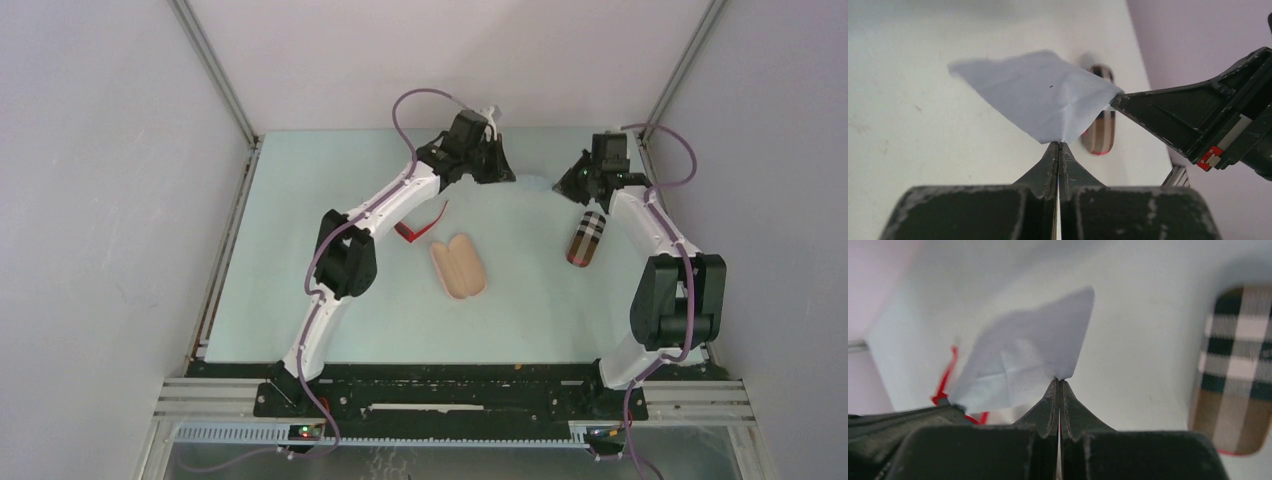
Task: Organize the sunglasses
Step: Adjust the glasses cleaning cloth at the center of the board.
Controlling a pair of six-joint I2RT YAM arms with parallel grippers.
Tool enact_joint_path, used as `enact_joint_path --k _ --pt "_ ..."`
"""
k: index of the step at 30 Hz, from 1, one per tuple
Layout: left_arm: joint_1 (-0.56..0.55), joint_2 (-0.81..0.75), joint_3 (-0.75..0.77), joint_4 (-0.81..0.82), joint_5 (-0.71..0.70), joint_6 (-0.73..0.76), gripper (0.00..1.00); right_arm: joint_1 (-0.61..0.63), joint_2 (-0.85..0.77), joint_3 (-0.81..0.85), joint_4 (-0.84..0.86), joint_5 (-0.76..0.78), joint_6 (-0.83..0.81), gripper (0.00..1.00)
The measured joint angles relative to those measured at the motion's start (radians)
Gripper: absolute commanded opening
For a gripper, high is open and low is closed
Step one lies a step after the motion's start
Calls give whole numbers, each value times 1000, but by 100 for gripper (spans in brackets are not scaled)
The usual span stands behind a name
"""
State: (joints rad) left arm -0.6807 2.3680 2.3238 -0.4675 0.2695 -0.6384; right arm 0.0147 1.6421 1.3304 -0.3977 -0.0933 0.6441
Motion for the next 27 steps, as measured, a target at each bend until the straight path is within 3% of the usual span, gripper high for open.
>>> enact_joint_path --k 10,27 --pt "-63 -56 -570 107 58 16 0 82 -13 -434 2 -5 13 0" --pt "-102 -165 -693 54 65 15 0 160 -128 -577 10 32 49 0"
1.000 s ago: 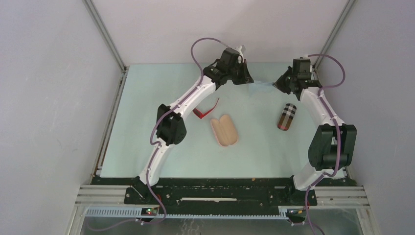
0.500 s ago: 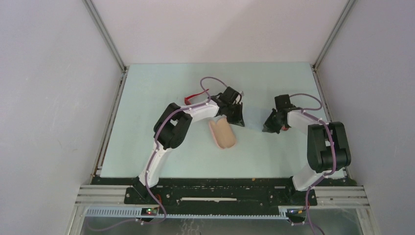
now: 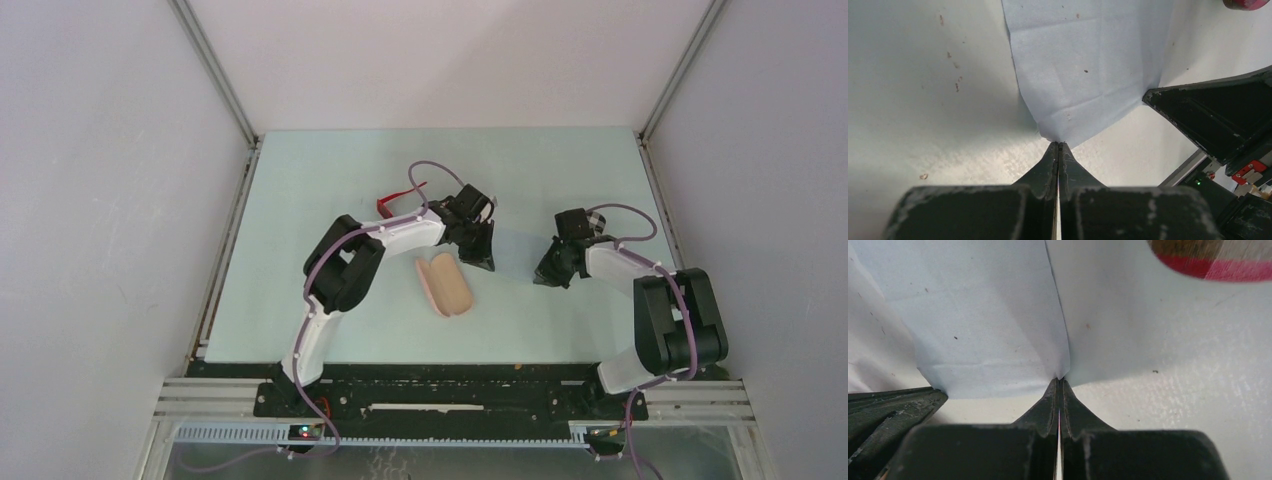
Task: Organize the sunglasses
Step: Adjust the glasses cleaning cloth at the center of the board.
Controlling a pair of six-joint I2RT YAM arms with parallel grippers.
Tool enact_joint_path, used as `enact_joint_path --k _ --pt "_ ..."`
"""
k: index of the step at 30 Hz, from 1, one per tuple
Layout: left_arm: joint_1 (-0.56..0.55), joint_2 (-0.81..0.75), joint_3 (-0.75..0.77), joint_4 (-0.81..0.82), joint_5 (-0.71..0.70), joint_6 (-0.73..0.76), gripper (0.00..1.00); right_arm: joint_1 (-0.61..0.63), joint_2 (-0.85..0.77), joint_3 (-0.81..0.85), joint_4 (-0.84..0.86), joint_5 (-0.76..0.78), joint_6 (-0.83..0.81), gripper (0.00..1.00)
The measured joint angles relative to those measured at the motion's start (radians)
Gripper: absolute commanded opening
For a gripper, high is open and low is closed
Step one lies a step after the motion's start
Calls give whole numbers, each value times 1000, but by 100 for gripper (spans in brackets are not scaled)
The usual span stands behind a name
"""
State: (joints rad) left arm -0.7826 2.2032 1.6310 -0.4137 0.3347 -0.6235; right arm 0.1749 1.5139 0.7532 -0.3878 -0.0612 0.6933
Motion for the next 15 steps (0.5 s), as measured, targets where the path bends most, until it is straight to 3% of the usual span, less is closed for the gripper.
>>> enact_joint_path --k 3,6,8,15 --pt "-1 -12 0 -27 -11 4 3 19 -21 -20 -1 8 11 0" --pt "-3 -19 -7 -45 -18 5 27 33 -33 -28 -5 15 16 1" --pt "-5 -23 -16 -63 -17 16 35 40 -35 -29 -5 23 18 9" --pt "-5 -45 -20 -156 -45 34 36 54 -85 -29 -51 40 14 37"
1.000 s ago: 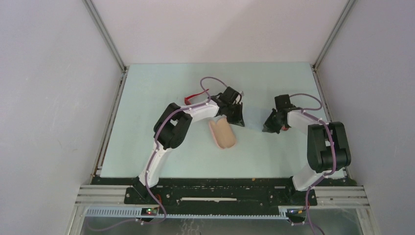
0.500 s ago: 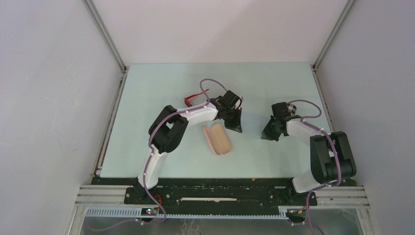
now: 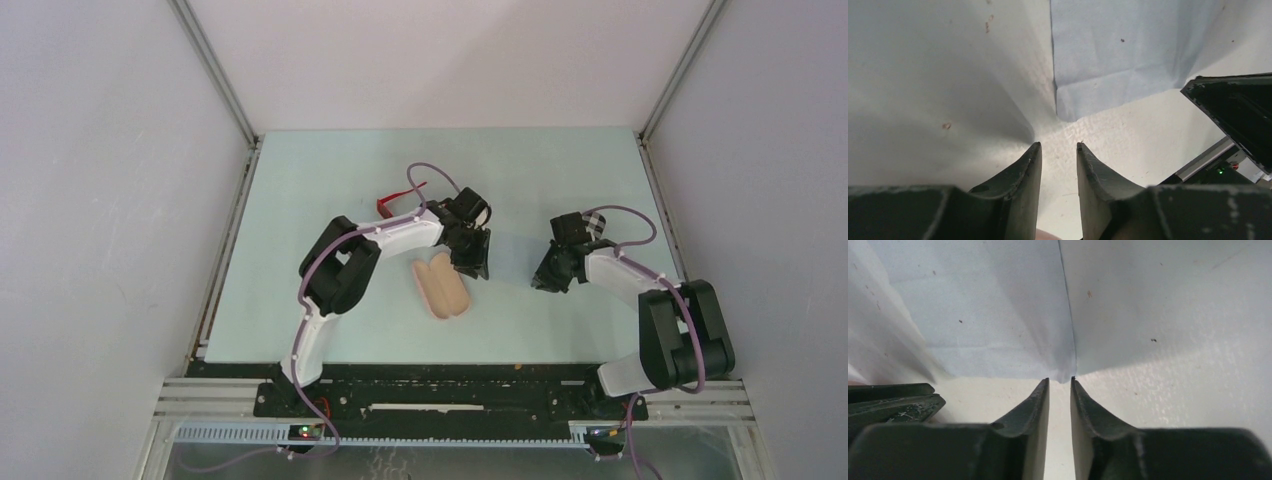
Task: Organize the sunglasses
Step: Adjust the glasses cleaning cloth at the center of the board.
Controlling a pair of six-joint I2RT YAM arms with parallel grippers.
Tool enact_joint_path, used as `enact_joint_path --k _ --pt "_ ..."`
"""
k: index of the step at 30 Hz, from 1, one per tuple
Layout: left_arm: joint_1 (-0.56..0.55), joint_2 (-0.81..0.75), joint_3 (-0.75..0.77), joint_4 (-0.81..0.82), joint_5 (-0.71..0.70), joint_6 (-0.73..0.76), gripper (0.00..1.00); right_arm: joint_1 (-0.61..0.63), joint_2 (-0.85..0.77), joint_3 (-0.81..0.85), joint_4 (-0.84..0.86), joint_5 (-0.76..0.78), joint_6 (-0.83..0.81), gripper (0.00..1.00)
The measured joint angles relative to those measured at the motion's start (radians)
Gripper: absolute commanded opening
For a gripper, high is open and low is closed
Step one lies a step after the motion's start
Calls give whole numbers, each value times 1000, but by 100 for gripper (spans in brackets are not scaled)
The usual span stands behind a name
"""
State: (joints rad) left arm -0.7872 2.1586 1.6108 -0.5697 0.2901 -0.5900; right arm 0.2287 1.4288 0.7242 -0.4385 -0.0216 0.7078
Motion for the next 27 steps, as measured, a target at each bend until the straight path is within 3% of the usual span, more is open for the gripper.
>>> enact_joint_path --k 6,10,15,18,23,27 --pt "2 -35 37 -73 -38 31 36 -9 -113 -3 -62 30 -21 35" --pt "7 -34 117 -103 -55 49 39 -63 -155 -2 -65 32 -32 21" --pt "16 -3 273 -129 -71 66 47 -119 -81 32 -58 32 -52 11" --pt "24 42 360 -129 -82 70 47 -139 13 104 -51 10 -66 12" --pt "47 170 489 -129 -78 93 48 -159 175 244 -23 -17 -89 25" --pt "66 241 507 -128 -78 117 48 -164 253 314 -16 -21 -113 27"
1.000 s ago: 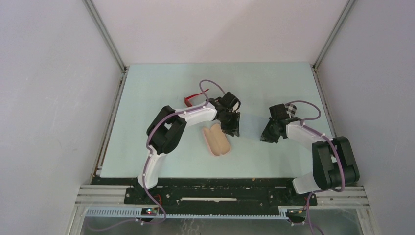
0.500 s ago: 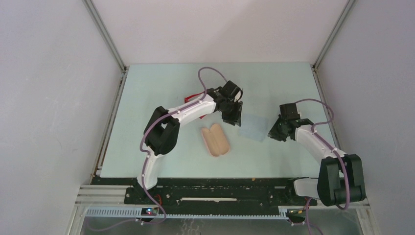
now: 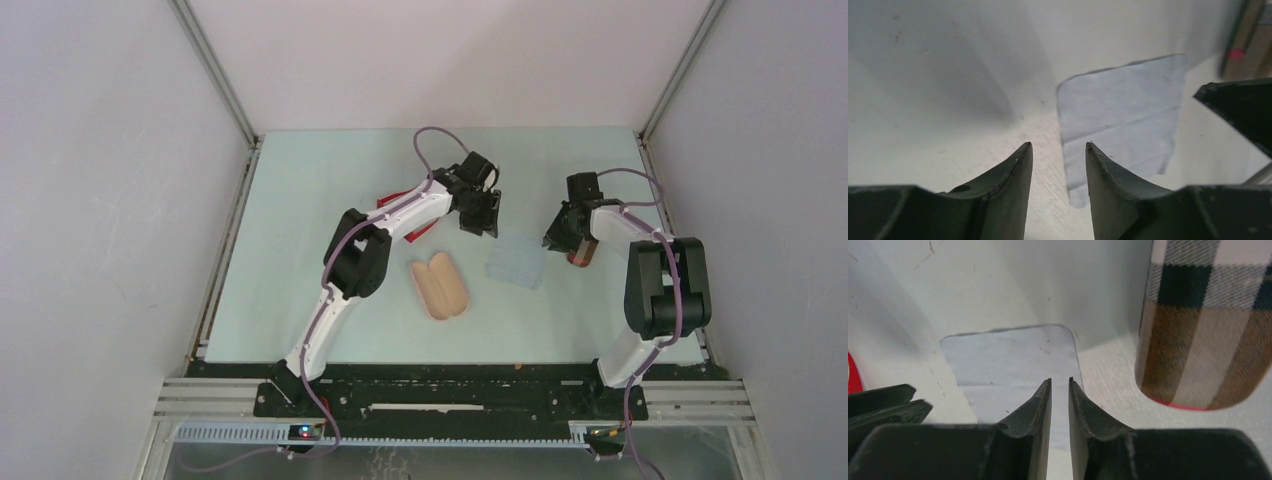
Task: Organize the sunglasses
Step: Fold the glasses cleaning cloth at the center of the board.
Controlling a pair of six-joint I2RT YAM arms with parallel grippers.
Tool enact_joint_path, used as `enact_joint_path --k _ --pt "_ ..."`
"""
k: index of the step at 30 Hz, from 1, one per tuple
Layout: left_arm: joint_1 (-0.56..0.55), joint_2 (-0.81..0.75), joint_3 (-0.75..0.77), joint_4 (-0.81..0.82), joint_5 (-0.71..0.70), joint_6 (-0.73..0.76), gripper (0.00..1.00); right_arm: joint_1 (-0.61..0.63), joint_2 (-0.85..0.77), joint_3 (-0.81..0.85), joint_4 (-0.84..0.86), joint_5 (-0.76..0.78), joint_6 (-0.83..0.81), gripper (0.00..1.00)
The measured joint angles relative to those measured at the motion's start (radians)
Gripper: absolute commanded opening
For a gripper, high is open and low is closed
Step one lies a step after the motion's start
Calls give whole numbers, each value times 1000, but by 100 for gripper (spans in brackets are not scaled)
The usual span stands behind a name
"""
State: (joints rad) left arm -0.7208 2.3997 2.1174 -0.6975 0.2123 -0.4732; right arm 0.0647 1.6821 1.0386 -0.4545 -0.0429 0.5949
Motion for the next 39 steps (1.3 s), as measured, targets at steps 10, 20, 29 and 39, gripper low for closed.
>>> enact_joint_path --k 10,20,29,39 --pt "18 73 59 37 -1 56 47 -8 100 83 3 -14 -93 32" --pt "34 151 145 57 31 23 47 -14 127 87 5 -16 -148 33" --pt "31 179 188 44 27 3 40 -19 127 87 5 -19 -148 33" --pt "16 210 230 34 86 3 36 -32 127 87 2 -19 -148 33"
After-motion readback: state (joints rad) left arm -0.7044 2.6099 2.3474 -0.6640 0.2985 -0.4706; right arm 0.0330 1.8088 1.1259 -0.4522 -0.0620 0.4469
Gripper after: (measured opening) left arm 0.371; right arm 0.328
